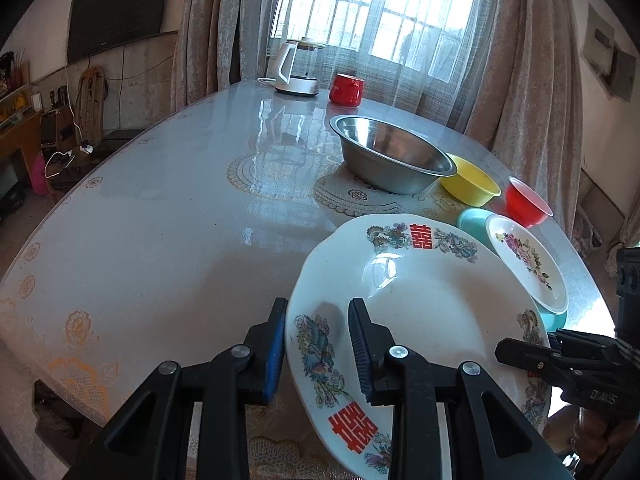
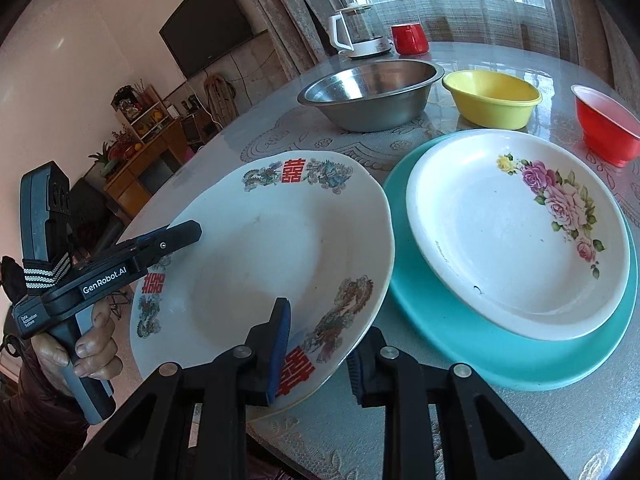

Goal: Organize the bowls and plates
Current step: 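Grasp the rim of the large white plate with red characters, right gripper, then lift the large plate with the right gripper toward the teal and floral stack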

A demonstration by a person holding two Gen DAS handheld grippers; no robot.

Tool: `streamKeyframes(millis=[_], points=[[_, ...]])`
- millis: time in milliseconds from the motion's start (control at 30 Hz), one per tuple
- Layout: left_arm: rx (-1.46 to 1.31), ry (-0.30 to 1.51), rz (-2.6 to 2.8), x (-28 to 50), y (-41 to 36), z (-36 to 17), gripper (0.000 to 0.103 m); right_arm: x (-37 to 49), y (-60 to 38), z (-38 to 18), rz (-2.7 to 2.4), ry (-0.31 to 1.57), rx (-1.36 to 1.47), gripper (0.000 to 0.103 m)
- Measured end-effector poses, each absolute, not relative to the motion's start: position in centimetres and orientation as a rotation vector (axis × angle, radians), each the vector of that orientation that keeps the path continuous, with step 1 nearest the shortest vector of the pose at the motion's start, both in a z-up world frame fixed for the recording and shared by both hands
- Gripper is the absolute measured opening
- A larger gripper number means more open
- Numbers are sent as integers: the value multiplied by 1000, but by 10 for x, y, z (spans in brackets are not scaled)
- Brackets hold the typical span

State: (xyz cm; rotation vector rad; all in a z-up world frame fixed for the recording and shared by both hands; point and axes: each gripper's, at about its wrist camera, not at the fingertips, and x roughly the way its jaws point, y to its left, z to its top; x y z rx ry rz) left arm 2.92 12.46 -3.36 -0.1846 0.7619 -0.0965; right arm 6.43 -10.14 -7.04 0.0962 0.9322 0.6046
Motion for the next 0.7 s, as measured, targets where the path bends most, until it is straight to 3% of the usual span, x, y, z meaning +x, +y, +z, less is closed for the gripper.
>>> streamKeyframes(millis=[700], points=[[-143, 788, -71, 25, 116, -38, 31, 69, -91, -69, 580, 903, 10, 28]])
